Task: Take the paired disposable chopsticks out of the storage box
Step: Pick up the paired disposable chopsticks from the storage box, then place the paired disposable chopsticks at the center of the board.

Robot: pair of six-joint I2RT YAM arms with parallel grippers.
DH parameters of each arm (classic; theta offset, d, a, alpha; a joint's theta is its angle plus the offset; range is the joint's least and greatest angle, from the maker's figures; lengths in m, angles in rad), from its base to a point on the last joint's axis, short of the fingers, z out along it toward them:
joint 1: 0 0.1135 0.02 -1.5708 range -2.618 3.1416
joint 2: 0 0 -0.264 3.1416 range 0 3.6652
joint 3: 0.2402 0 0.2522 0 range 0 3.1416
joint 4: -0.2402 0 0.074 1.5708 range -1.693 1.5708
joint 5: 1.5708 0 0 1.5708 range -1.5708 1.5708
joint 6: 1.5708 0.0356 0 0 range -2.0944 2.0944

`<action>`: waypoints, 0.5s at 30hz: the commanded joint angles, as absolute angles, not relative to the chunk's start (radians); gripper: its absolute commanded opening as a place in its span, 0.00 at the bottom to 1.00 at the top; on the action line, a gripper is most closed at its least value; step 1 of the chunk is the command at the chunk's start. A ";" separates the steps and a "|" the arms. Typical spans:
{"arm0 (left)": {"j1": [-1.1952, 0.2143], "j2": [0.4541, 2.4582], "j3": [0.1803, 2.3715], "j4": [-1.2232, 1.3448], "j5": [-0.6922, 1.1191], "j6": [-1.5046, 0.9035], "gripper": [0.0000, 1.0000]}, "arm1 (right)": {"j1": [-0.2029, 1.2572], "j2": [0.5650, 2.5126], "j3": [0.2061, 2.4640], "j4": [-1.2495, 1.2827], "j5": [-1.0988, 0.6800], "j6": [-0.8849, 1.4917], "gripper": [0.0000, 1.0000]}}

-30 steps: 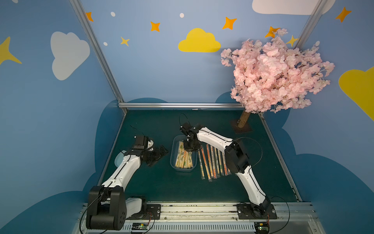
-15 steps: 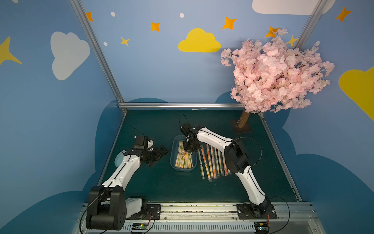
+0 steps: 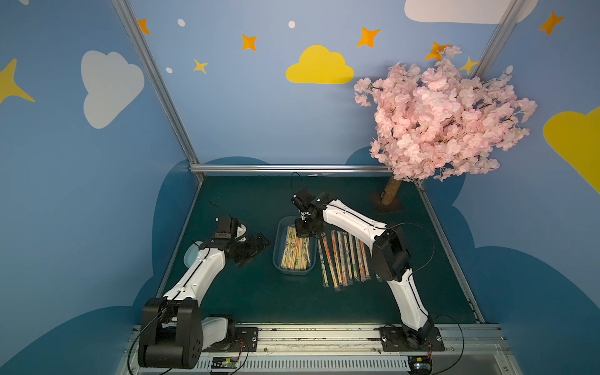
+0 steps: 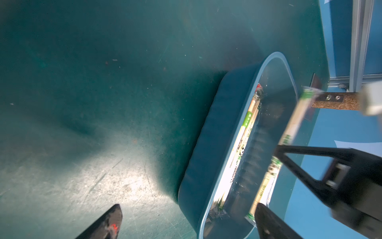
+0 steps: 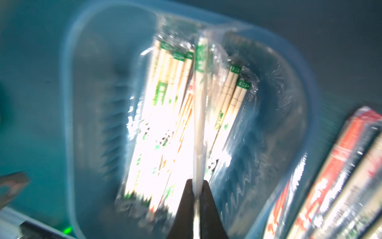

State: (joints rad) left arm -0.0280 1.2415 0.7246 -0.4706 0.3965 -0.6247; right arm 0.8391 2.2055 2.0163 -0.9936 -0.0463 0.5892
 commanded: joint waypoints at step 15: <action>-0.052 1.207 0.802 -0.559 0.402 -0.597 1.00 | 0.556 1.738 1.473 -0.875 0.155 0.395 0.00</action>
